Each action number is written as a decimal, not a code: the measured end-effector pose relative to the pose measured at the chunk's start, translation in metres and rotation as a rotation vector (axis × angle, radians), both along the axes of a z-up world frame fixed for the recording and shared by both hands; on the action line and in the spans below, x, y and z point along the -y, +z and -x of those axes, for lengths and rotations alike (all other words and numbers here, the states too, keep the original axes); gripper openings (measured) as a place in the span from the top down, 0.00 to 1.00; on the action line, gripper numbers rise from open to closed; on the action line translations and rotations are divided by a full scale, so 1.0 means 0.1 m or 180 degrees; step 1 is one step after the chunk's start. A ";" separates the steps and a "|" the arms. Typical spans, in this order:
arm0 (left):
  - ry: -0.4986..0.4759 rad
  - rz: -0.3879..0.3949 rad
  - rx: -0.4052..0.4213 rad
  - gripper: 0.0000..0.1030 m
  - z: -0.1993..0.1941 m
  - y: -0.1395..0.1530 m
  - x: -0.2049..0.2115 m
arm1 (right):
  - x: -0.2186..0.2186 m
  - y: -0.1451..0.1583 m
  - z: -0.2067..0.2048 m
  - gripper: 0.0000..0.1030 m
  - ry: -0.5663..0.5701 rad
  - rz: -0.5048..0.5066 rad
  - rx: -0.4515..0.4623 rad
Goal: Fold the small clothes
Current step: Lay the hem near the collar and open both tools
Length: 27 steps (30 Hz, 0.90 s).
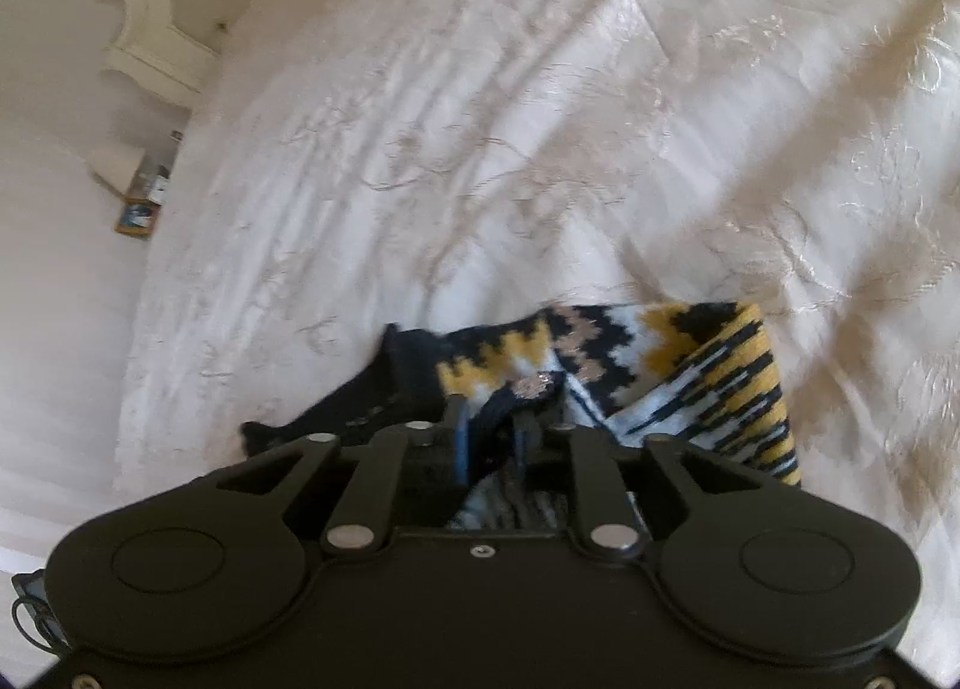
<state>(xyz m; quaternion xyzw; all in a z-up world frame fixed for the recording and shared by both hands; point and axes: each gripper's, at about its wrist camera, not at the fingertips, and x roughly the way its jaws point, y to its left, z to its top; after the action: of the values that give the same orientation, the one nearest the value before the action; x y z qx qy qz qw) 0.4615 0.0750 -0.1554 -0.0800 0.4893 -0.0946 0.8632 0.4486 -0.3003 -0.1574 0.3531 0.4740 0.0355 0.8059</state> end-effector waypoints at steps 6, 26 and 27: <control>0.0127 0.0109 -0.0150 0.80 -0.09 -0.06 -0.14 | 0.18 0.03 0.01 0.44 -0.0179 0.0091 0.0112; 0.0145 0.0229 -0.0285 0.42 0.89 0.08 -0.37 | 0.02 0.06 0.75 0.38 0.0722 0.0757 0.0130; 0.0138 0.0227 -0.0268 0.42 0.92 0.09 -0.36 | 0.00 0.04 0.78 0.38 0.0767 0.0797 0.0127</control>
<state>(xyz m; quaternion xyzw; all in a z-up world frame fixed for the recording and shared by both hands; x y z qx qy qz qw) 0.3698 0.1113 -0.1463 -0.1252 0.5197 -0.0899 0.8403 0.3706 -0.3000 -0.1536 0.1897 0.4975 0.0796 0.8427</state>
